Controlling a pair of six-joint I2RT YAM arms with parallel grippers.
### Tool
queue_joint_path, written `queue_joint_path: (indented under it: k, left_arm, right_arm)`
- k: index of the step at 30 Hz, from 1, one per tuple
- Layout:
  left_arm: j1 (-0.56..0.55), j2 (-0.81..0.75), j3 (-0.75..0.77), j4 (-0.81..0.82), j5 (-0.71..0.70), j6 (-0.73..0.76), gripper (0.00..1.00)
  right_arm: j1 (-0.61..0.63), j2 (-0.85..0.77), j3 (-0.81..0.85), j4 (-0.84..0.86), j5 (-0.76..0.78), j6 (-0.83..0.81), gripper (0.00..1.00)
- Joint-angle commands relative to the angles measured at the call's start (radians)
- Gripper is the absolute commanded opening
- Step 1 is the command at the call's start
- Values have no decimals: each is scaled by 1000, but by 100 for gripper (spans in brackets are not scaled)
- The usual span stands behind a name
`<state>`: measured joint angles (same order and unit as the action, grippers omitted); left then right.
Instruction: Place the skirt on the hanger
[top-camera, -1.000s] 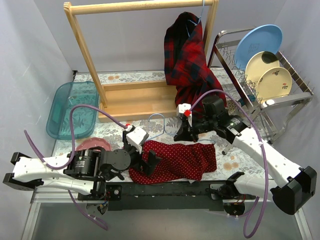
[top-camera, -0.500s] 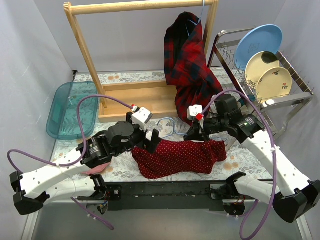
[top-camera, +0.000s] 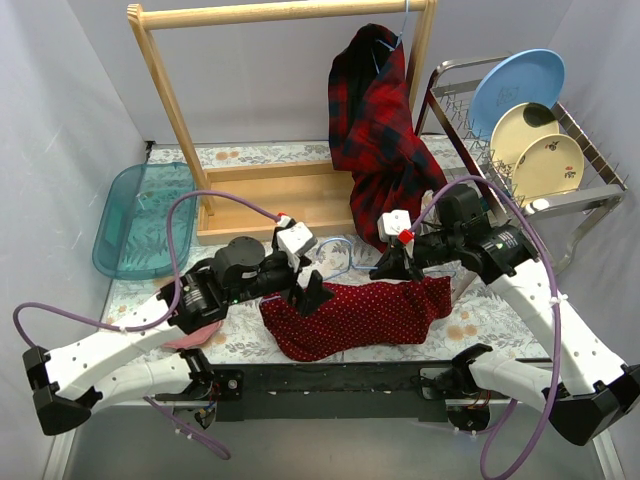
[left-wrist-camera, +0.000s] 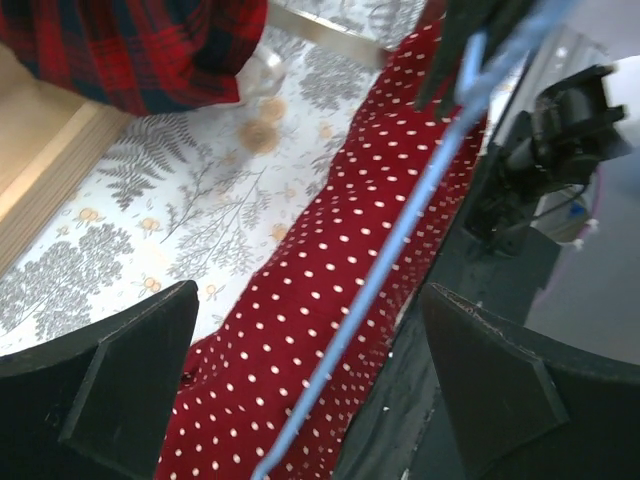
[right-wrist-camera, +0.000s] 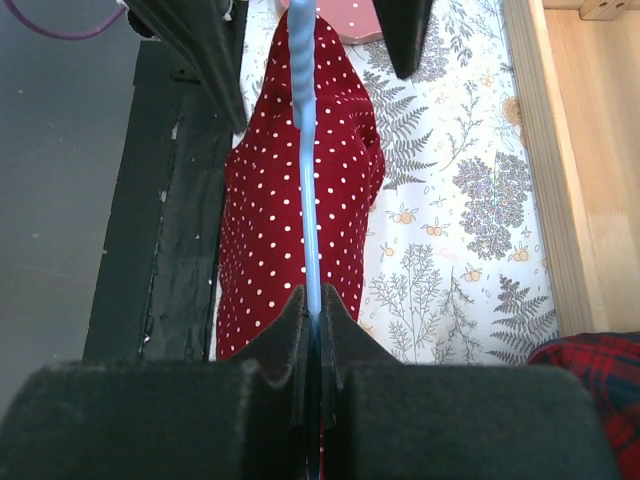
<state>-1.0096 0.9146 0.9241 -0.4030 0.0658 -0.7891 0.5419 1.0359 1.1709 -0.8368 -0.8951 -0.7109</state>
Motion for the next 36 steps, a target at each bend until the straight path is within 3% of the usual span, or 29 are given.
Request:
queue_joint_path:
  k: [1, 8, 14, 15, 16, 24, 30, 32, 36]
  left_arm:
    - [5, -97, -33, 27, 75, 13, 92]
    - [5, -91, -54, 18, 101, -7, 70]
    - [5, -69, -33, 18, 81, 2, 22]
    - [5, -72, -28, 16, 77, 2, 6]
    - [5, -75, -27, 15, 56, 2, 0]
    - [5, -183, 7, -26, -7, 74, 0]
    - [5, -260, 21, -34, -30, 111, 0]
    - [5, -263, 39, -48, -34, 119, 0]
    - [5, -269, 61, -79, -43, 137, 0]
  right_arm:
    - [-11, 1, 50, 44, -56, 11, 1]
    - [-20, 30, 136, 36, -106, 13, 1]
    - [-23, 36, 144, 18, -186, -15, 1]
    - [-25, 38, 141, 18, -185, -18, 1]
    - [-23, 36, 136, 18, -182, -22, 1]
    - [-26, 44, 66, 42, -172, -32, 5]
    - [-26, 70, 15, -8, -214, -104, 38]
    - [-28, 73, 15, -27, -209, -124, 44]
    - [-28, 81, 29, -67, -186, -156, 44]
